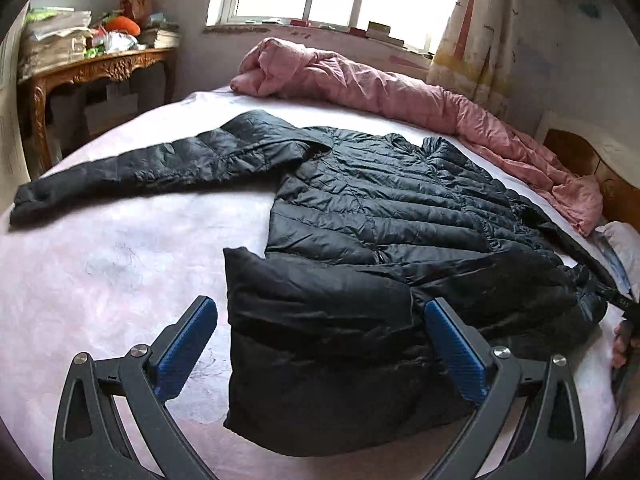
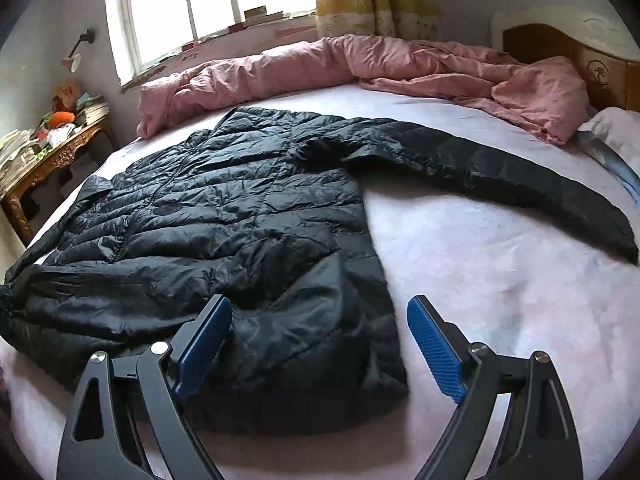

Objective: Fold large clothes

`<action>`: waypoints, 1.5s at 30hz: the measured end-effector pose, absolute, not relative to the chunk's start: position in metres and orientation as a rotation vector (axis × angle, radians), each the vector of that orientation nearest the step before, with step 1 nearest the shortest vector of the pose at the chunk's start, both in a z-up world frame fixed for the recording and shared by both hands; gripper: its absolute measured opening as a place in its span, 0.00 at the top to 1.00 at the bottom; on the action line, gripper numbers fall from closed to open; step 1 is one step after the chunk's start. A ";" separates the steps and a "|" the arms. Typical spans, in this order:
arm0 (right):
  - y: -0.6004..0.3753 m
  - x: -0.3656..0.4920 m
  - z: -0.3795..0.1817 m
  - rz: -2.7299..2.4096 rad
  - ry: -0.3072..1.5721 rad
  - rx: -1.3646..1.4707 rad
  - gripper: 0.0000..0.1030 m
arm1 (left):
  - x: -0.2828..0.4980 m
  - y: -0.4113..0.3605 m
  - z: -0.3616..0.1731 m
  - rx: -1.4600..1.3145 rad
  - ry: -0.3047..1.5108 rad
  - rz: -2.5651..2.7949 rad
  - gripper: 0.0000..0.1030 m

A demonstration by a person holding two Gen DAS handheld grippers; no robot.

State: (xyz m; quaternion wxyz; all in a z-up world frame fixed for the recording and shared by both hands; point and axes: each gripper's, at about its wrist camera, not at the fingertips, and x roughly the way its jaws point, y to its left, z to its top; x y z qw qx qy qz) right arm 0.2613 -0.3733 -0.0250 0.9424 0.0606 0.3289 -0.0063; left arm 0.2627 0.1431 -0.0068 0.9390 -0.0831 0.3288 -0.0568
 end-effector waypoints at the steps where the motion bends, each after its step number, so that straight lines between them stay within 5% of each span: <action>1: -0.371 0.263 -0.025 -0.010 0.669 0.115 0.19 | 0.264 0.142 -0.007 -0.166 0.672 -0.116 0.00; 4: -0.367 0.267 -0.028 0.002 0.686 0.093 0.47 | 0.270 0.133 -0.011 -0.107 0.694 -0.097 0.00; 6: -0.369 0.269 -0.031 0.005 0.689 0.107 0.93 | 0.272 0.129 -0.010 -0.090 0.684 -0.113 0.10; 8: -0.375 0.263 -0.026 0.000 0.639 0.141 0.94 | 0.270 0.125 -0.004 -0.078 0.646 -0.155 0.76; 9: -0.379 0.257 -0.021 -0.006 0.597 0.162 0.95 | 0.269 0.121 0.000 -0.048 0.611 -0.137 0.84; 16: -0.384 0.252 -0.008 -0.067 0.508 0.164 0.95 | 0.299 0.092 0.016 0.055 0.471 -0.086 0.87; 24: -0.385 0.281 -0.036 -0.110 0.694 0.154 0.95 | 0.352 0.090 -0.038 0.046 0.792 -0.093 0.78; 27: -0.386 0.277 -0.036 -0.107 0.680 0.161 0.94 | 0.340 0.091 -0.028 0.055 0.730 -0.034 0.47; 29: -0.389 0.275 -0.036 -0.114 0.675 0.179 0.87 | 0.327 0.094 -0.016 0.039 0.642 -0.021 0.16; 31: -0.394 0.269 -0.031 -0.159 0.646 0.193 0.55 | 0.307 0.098 -0.001 0.022 0.530 0.011 0.00; 32: -0.396 0.262 -0.027 -0.190 0.613 0.201 0.41 | 0.300 0.101 0.006 0.018 0.488 0.022 0.00; 33: -0.399 0.255 -0.022 -0.206 0.569 0.214 0.16 | 0.291 0.102 0.011 0.011 0.459 0.016 0.00; 34: -0.401 0.248 -0.017 -0.211 0.531 0.224 0.11 | 0.284 0.105 0.016 0.002 0.450 0.001 0.00; 38: -0.400 0.233 -0.003 -0.173 0.461 0.222 0.10 | 0.260 0.119 0.019 -0.052 0.508 -0.021 0.00; 45: -0.385 0.273 -0.018 -0.018 0.656 0.123 0.10 | 0.254 0.141 -0.002 -0.159 0.634 -0.117 0.00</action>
